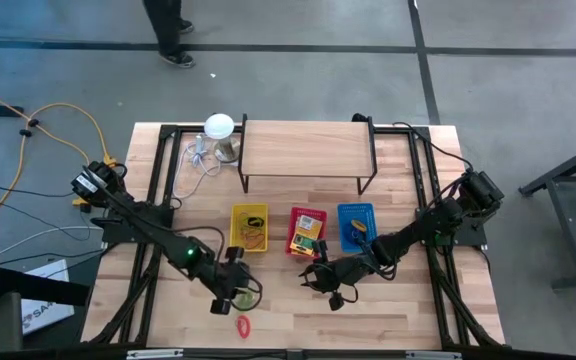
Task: Pick & Place Office Desk Supplies
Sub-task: Put the green spiral keychain into the blue bin
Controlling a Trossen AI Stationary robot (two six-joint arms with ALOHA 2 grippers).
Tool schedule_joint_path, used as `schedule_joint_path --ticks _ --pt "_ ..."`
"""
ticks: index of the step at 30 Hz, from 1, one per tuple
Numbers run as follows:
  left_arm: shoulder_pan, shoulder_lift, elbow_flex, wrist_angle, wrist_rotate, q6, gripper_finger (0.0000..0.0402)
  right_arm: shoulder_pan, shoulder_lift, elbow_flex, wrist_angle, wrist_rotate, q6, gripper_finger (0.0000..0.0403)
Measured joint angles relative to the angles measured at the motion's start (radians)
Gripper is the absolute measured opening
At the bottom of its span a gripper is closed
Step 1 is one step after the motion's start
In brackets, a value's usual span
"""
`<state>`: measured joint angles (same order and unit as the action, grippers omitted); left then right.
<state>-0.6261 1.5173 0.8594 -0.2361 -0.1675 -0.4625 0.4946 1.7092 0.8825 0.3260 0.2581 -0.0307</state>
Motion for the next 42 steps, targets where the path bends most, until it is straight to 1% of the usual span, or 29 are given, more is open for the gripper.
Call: schedule_joint_path --ticks 5,7,14,20,27,35,42 --pt "-0.015 0.000 0.028 -0.029 -0.048 0.023 0.0128 0.000 0.000 0.000 0.000 0.000 0.000 0.0091" --pt "-0.017 0.009 0.037 -0.032 -0.052 0.040 0.0128 0.000 0.000 0.000 0.000 0.000 0.000 0.0091" --pt "-0.016 0.066 0.060 -0.043 -0.047 0.044 0.0128 0.000 0.000 0.000 0.000 0.000 0.000 0.0091" --pt "-0.020 0.116 0.118 -0.102 -0.032 0.039 0.0128 0.000 0.000 0.000 0.000 0.000 0.000 0.0091" --pt "-0.035 0.160 0.159 -0.126 -0.010 0.033 0.0128 0.000 0.000 0.000 0.000 0.000 0.000 0.0091" --pt "-0.038 0.183 0.169 -0.172 -0.020 -0.053 0.0128 0.000 0.000 0.000 0.000 0.000 0.000 0.0091" --pt "-0.030 0.183 0.169 -0.208 -0.020 -0.206 0.0128 0.000 0.000 0.000 0.001 0.000 0.000 0.0091"
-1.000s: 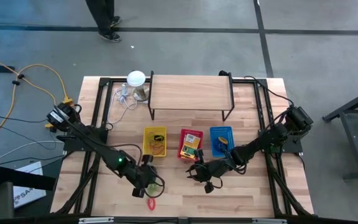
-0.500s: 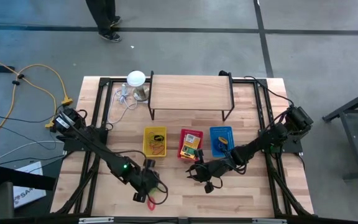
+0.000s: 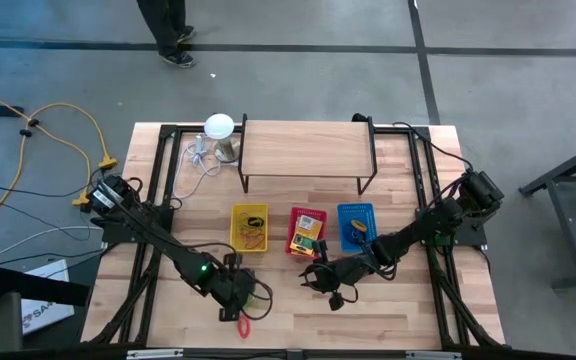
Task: Pick & Place Office Desk Supplies
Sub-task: Put the green spiral keychain into the blue bin
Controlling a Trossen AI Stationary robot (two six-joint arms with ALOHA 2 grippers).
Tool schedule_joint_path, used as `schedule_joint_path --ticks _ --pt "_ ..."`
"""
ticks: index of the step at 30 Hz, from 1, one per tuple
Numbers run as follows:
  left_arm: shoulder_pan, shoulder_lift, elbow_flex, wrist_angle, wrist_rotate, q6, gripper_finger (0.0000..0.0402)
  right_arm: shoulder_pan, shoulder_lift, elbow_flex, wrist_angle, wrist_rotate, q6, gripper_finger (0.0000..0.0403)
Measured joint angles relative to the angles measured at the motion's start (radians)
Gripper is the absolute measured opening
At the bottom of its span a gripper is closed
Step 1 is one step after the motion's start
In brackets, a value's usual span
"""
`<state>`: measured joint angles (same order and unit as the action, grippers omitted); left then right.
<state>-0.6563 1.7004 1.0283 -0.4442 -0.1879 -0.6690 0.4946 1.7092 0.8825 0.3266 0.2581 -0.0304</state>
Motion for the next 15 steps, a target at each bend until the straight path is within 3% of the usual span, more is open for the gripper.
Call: schedule_joint_path --ticks 6,15 --pt "0.000 0.000 0.024 -0.030 0.018 -0.083 0.0128 0.000 0.000 0.000 -0.001 0.000 0.000 0.0091" --pt "0.009 -0.002 0.167 -0.272 0.014 -0.243 0.0128 0.000 0.000 0.000 0.000 0.000 0.000 0.0091"
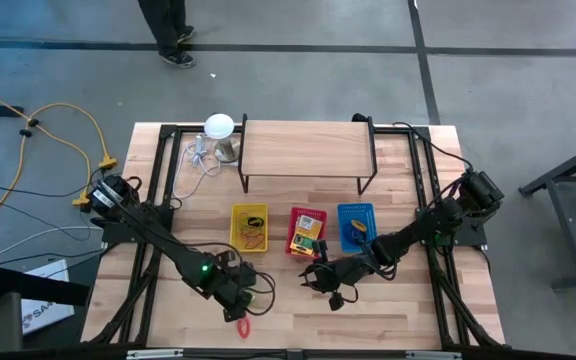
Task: Pick & Place Office Desk Supplies
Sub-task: Put the green spiral keychain into the blue bin
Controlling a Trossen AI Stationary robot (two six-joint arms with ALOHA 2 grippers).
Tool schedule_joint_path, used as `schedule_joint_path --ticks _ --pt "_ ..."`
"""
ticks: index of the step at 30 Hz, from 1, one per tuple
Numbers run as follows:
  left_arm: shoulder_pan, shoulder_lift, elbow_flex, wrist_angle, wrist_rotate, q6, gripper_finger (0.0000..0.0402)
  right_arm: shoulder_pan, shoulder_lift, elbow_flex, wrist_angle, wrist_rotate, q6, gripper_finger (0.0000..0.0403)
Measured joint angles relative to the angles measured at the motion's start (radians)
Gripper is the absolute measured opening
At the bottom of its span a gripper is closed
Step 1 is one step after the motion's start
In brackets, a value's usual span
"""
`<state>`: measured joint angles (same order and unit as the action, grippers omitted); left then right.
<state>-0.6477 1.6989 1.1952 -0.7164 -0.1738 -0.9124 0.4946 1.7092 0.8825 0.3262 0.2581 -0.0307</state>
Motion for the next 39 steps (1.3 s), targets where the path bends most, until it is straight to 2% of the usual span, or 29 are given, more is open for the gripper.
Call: schedule_joint_path --ticks 12,19,32,39 --pt "0.013 0.004 0.017 -0.045 0.020 -0.190 0.0128 0.000 0.000 0.000 0.000 0.000 0.000 0.0091" --pt "0.025 0.091 0.046 -0.045 0.084 -0.273 0.0128 0.000 0.000 0.000 0.001 0.000 0.000 0.0091" --pt "0.030 0.142 0.073 -0.039 0.122 -0.367 0.0128 0.000 0.000 0.000 0.000 0.000 0.000 0.0091" --pt "0.030 0.165 0.072 -0.014 0.139 -0.368 0.0128 0.000 0.000 0.000 0.001 0.000 0.000 0.0091"
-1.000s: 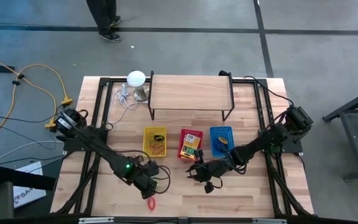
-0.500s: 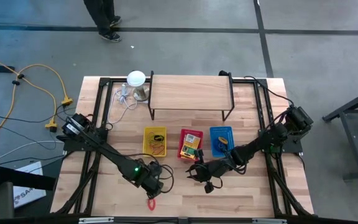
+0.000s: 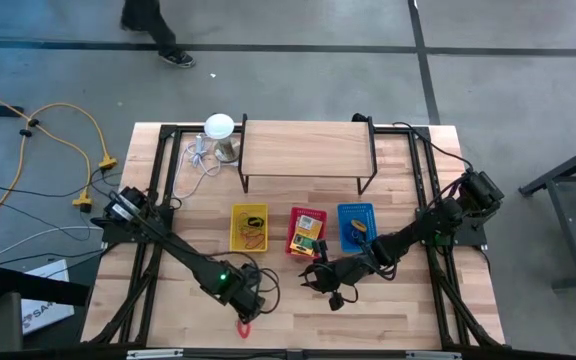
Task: Pick & Place Office Desk Supplies
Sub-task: Put the green spiral keychain into the blue bin
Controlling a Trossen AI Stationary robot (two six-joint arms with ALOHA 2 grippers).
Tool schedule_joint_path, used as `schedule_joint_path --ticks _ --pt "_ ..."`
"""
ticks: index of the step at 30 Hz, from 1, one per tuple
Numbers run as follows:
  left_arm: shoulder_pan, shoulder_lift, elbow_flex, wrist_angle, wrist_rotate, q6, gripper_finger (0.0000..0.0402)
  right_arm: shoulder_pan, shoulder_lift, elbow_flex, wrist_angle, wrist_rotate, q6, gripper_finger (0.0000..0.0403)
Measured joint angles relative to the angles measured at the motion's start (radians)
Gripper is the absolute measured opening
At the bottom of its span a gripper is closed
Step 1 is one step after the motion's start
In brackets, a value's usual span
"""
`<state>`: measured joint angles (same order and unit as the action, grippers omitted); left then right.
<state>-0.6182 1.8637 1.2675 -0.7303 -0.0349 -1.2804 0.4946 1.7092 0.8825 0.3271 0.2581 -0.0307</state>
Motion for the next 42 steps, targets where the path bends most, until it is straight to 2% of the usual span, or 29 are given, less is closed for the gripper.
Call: schedule_joint_path --ticks 23,34,42 --pt "0.000 0.053 0.003 0.030 0.038 0.006 0.0127 0.000 0.000 0.000 0.003 0.000 0.000 0.0091" --pt "0.000 0.055 0.000 0.020 0.033 0.008 0.0065 0.000 0.000 0.000 0.003 0.000 0.000 0.0091" --pt "0.000 0.055 0.000 0.020 0.033 0.008 0.0041 0.000 0.000 0.000 0.003 0.000 0.000 0.0091"
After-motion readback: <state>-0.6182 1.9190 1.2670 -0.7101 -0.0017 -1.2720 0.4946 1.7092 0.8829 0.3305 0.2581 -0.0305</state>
